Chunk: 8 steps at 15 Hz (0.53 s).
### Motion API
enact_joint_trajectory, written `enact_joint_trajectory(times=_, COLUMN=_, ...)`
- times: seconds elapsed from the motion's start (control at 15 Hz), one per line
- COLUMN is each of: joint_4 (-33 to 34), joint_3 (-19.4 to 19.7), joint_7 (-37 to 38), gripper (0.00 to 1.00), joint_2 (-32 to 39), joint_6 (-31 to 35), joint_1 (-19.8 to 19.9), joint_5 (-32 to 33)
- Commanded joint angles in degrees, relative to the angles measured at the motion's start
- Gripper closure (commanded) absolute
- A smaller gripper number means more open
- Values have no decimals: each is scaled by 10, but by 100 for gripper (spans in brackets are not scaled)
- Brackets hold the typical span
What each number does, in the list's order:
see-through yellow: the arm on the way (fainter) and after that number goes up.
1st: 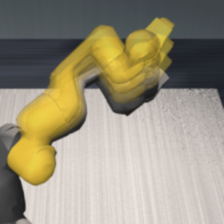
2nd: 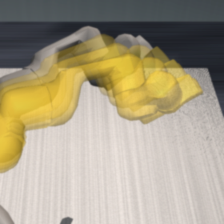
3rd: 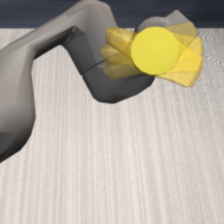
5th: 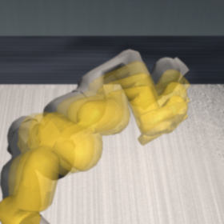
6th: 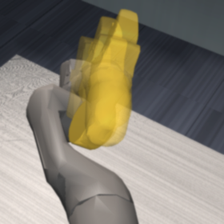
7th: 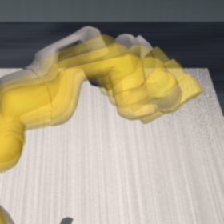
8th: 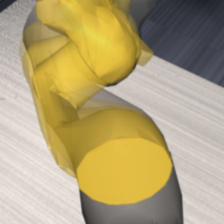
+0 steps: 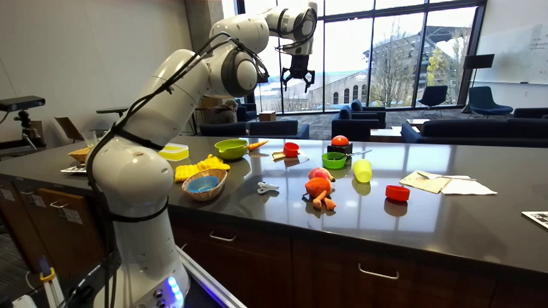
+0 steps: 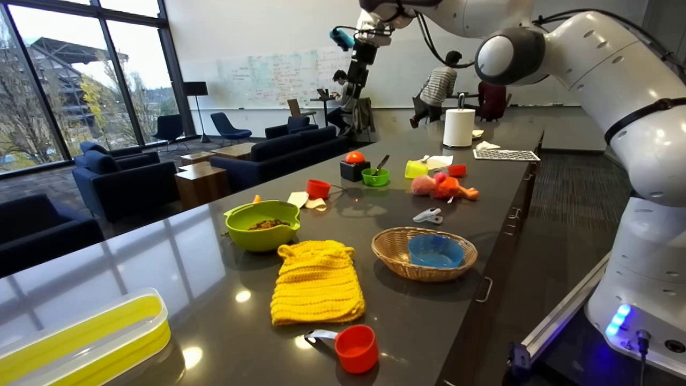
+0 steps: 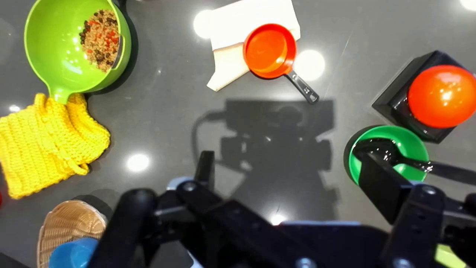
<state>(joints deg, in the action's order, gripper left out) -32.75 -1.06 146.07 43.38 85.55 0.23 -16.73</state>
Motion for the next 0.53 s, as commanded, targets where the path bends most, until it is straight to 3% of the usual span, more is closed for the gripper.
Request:
enact_joint_trajectory(times=0.0, joint_4=-19, joint_3=74, joint_7=70, gripper=0, joint_2=-10, joint_6=-29, joint_1=-13, joint_5=-38)
enact_joint_trajectory(times=0.07, joint_4=-104, joint_3=134, joint_7=40, gripper=0, joint_2=-49, joint_6=-3, joint_1=-14, joint_5=-84)
enact_joint_trajectory(times=0.2, joint_4=-139, joint_3=220, joint_7=33, gripper=0, joint_2=-53, joint_6=-6, joint_1=-44, joint_5=-131)
enact_joint_trajectory(times=0.27, joint_4=-114, joint_3=268, joint_7=31, gripper=0, joint_2=-30, joint_6=-12, joint_1=-62, joint_5=-167)
enact_joint_trajectory(times=0.33, joint_4=-81, joint_3=289, joint_7=28, gripper=0, joint_2=-6, joint_6=5, joint_1=-70, joint_5=-194)
enact_joint_trajectory(times=0.4, joint_4=4, joint_3=226, joint_7=59, gripper=0, joint_2=31, joint_6=10, joint_1=-38, joint_5=-172)
enact_joint_trajectory(times=0.47, joint_4=8, joint_3=151, joint_7=62, gripper=0, joint_2=24, joint_6=41, joint_1=-10, joint_5=-118)
